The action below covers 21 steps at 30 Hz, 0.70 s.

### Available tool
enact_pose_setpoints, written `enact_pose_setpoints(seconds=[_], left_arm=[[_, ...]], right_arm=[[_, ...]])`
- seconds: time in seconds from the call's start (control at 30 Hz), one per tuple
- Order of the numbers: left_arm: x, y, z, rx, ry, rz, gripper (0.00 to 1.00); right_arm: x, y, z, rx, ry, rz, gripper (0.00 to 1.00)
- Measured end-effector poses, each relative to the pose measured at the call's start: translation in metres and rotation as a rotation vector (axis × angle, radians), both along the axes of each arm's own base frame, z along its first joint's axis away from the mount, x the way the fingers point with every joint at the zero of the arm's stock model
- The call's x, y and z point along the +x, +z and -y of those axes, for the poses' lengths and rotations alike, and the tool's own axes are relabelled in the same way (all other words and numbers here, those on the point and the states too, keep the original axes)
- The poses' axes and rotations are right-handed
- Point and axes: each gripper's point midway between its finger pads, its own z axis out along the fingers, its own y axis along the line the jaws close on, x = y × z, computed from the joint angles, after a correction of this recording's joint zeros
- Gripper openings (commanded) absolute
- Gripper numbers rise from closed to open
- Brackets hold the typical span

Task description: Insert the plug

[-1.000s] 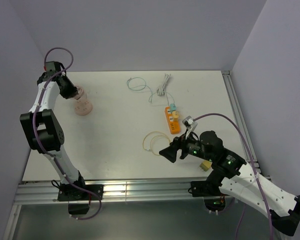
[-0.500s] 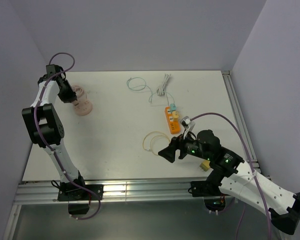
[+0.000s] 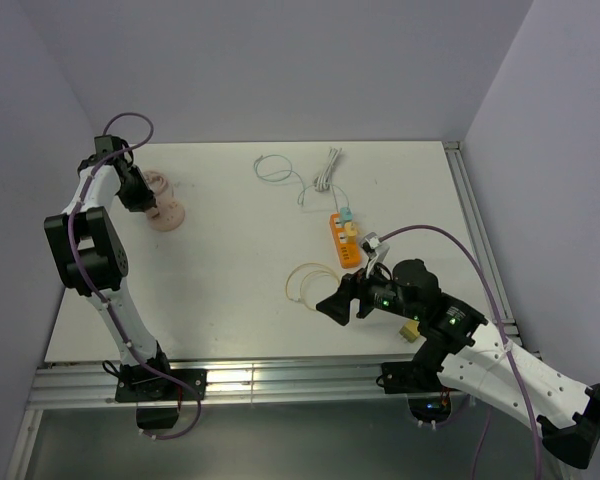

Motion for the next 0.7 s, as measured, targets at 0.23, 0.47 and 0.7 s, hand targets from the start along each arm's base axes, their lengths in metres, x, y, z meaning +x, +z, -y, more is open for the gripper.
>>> enact_pose_setpoints(seconds=[0.23,0.47,0.7], left_arm=[[0.0018,-0.0013,0.0002,-0.004,-0.002,0.012,0.0],[0.0016,-0.0019,0.0005,-0.008,0.005,0.012,0.0],[-0.004,-0.0016,0.0036,-0.025,0.022,0.031,0.0]], right_arm=[[0.0,0.0,0.0,0.0,0.0,0.0,0.96],[0.0001,0.0,0.0,0.0,0.0,0.0,0.97],[0.0001,-0.0003,0.0,-0.001,0.0,0.0,0.97]])
